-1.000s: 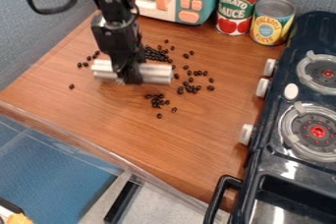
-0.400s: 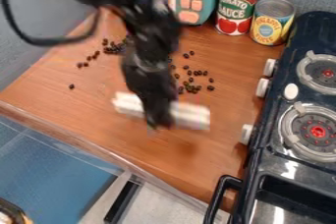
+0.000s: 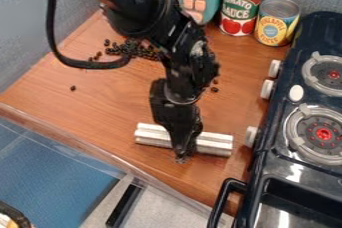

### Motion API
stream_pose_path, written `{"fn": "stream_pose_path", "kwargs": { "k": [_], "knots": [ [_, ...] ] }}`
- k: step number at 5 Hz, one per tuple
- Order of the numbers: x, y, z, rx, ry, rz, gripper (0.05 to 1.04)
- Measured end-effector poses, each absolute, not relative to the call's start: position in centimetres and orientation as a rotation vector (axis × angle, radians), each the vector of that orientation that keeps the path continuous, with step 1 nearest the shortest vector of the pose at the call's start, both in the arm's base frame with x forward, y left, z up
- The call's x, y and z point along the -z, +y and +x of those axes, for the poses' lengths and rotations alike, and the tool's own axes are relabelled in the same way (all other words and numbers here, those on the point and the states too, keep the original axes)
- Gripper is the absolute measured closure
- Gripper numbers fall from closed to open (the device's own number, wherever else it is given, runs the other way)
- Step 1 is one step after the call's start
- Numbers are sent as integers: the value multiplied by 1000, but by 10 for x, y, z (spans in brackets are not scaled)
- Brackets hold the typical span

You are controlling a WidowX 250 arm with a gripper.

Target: Sweep into pile

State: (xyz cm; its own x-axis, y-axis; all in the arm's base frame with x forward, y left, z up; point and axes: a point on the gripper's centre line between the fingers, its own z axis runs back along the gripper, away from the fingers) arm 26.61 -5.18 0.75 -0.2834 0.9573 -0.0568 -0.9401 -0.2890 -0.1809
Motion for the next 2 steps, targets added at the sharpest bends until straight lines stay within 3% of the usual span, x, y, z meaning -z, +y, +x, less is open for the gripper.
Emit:
{"fn": "stream_pose_path", "kwargs": {
  "k": [2],
  "knots": [
    [-8,-26,290,-1984,-166,-228,692]
  ]
}}
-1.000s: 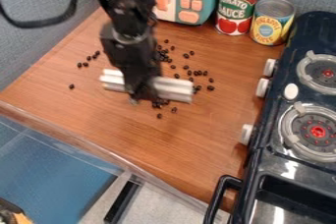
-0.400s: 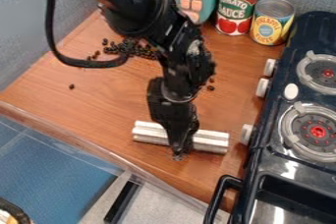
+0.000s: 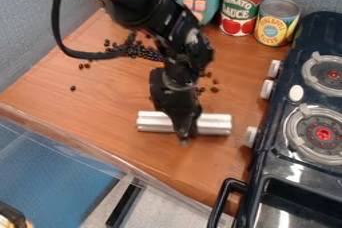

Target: Sweep into pile

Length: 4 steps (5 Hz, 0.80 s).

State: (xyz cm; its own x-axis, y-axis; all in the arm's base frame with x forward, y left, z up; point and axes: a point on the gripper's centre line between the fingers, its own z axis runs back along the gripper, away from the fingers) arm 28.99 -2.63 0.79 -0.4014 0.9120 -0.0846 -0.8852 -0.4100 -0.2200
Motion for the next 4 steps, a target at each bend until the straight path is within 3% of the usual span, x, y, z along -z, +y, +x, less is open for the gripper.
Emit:
{"fn": "stream_pose_path", "kwargs": {
  "k": [4],
  "knots": [
    [-3,8,354,-2055,-280,-236,692]
  ]
}}
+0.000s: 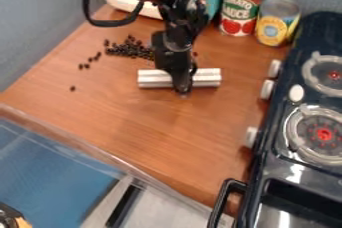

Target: Sweep into pile

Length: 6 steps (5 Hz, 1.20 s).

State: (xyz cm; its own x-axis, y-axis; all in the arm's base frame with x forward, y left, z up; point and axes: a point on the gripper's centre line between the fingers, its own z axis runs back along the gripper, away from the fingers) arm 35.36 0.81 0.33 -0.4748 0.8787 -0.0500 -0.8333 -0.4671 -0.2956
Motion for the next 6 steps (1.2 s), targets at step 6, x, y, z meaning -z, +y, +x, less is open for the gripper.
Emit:
{"fn": "stream_pose_path", "kwargs": {
  "k": [6],
  "knots": [
    [-9,37,377,-2097,-324,-230,692]
  ]
}}
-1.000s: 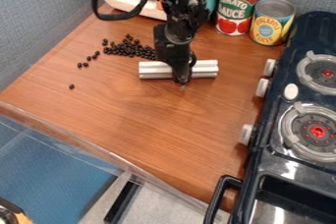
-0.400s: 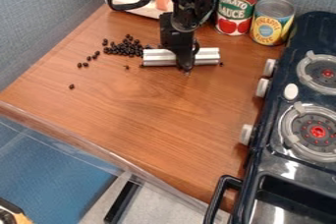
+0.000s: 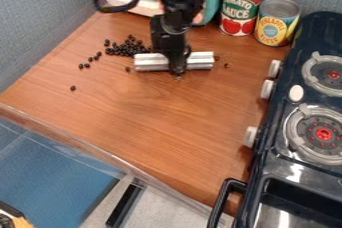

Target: Sweep into pile

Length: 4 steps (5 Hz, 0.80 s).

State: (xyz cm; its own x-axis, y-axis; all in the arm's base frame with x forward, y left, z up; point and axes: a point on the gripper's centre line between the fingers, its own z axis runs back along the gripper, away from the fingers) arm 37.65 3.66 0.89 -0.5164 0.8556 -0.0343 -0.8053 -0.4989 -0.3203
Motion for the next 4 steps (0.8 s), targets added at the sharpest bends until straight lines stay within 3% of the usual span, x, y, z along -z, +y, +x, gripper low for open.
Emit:
{"fn": "stream_pose_path", "kwargs": {
  "k": [1,2,3,4],
  "knots": [
    [-20,40,357,-2131,-288,-234,692],
    [-41,46,347,-2140,-302,-302,692],
    [-49,49,328,-2121,-310,-311,692],
    [-50,55,297,-2099,-291,-242,692]
  ]
}}
